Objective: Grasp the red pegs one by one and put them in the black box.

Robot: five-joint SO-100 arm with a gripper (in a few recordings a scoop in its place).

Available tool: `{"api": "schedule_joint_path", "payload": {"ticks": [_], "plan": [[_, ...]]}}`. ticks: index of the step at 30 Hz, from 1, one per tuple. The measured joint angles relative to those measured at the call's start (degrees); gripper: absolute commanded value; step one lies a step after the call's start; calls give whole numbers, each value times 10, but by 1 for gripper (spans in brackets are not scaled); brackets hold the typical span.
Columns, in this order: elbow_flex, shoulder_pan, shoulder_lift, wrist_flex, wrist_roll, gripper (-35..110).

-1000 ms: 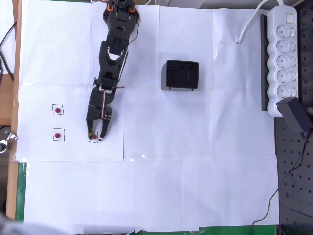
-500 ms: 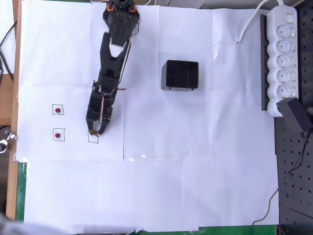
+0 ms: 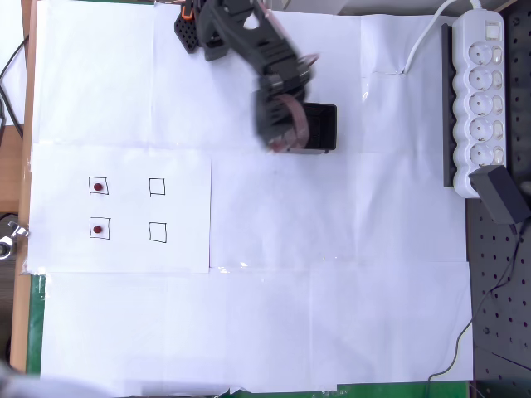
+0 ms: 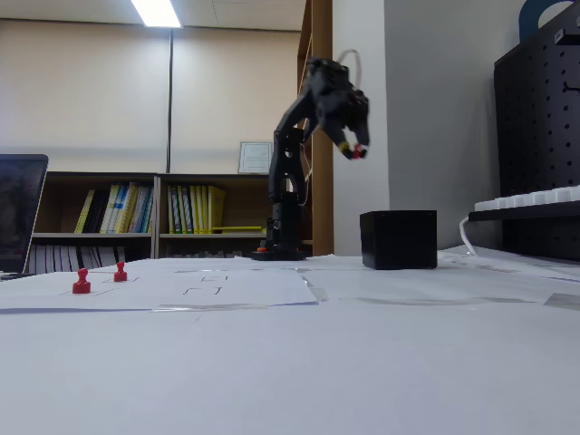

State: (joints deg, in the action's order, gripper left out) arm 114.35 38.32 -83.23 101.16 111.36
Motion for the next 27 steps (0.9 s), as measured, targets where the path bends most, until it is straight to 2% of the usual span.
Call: {"api": "schedule_joint_path", "payload": {"ticks": [4, 9, 12, 21, 27], "plan": [[-83, 58, -19, -53, 21, 0], [-133, 78, -105, -115, 19, 0], [-140, 79, -139, -141, 18, 6], [-140, 52, -140, -132, 18, 20], [-107, -13, -16, -117, -2, 21]]}}
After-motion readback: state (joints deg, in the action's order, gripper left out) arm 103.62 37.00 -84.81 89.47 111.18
